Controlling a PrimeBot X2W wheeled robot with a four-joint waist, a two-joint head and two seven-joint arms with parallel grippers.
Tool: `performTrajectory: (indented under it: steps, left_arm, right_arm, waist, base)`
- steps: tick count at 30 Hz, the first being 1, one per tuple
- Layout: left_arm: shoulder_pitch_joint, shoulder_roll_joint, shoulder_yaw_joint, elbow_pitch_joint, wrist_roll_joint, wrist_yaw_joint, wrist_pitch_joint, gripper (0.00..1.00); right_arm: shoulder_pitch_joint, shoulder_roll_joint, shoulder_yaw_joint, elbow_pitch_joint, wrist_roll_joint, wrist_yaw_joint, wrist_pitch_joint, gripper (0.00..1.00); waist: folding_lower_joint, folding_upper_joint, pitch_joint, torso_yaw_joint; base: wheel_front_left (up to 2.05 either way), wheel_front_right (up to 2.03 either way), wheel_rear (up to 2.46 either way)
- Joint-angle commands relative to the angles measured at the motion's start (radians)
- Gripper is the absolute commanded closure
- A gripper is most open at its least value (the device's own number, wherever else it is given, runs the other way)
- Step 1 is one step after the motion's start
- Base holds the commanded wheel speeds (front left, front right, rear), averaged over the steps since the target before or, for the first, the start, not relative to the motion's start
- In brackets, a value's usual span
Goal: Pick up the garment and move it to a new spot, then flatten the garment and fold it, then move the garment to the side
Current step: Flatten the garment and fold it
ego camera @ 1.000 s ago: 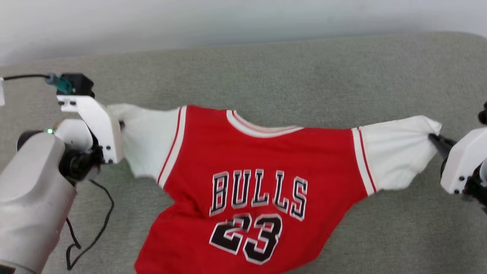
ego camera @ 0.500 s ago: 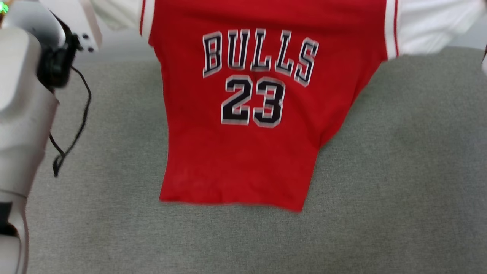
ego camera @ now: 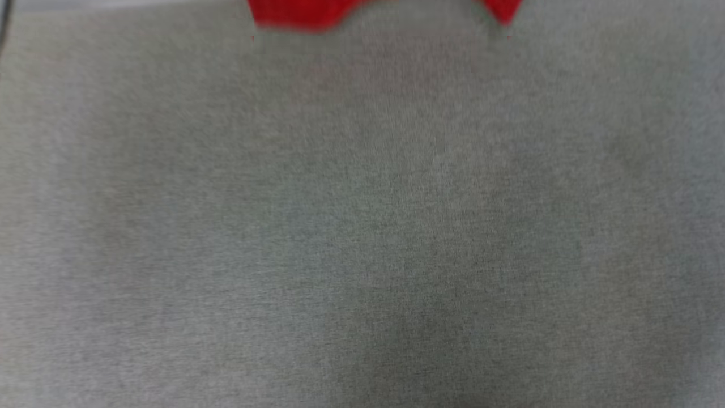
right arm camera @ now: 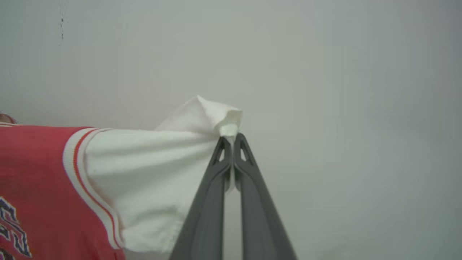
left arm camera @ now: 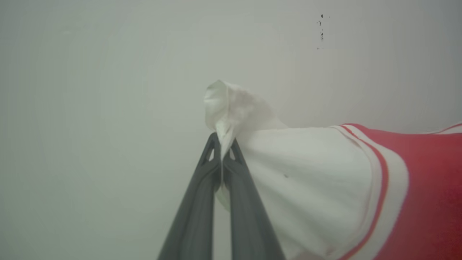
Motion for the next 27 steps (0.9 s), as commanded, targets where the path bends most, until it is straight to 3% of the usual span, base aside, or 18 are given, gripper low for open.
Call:
performTrajectory:
  steps: [1, 8, 17, 23, 27]
  left_arm:
    - [-0.035, 0.011, 0.006, 0.004, 0.009, 0.001, -0.016, 1.0]
    - [-0.119, 0.01, 0.007, 0.018, 0.012, -0.013, -0.048, 1.0]
    - [-0.074, -0.029, 0.012, 0.074, -0.018, -0.037, -0.095, 1.0]
    - [0.009, -0.049, 0.032, 0.103, -0.056, -0.066, -0.13, 1.0]
    - [0.121, -0.05, 0.06, 0.089, -0.09, -0.088, -0.146, 1.0]
  right_arm:
    - [-0.043, 0.0, 0.013, 0.016, -0.005, -0.001, -0.023, 1.0]
    - [-0.171, 0.001, 0.078, 0.091, 0.015, -0.001, -0.08, 1.0]
    - [-0.184, 0.053, 0.171, 0.206, 0.07, -0.001, -0.138, 1.0]
    - [-0.123, 0.066, 0.247, 0.258, 0.13, -0.001, -0.153, 1.0]
    - [-0.038, 0.041, 0.293, 0.246, 0.18, -0.001, -0.166, 1.0]
  waist:
    - [-0.0001, 0.0, 0.061, -0.02]
    - [-0.0001, 0.0, 0.156, -0.032]
    - [-0.0001, 0.0, 0.227, -0.028]
    - [-0.0001, 0.0, 0.196, -0.02]
    - [-0.0001, 0.0, 0.129, -0.012]
  base:
    - [0.0, 0.0, 0.0]
    - [0.0, 0.0, 0.0]
    - [0.0, 0.0, 0.0]
    - [0.0, 0.0, 0.0]
    - [0.0, 0.0, 0.0]
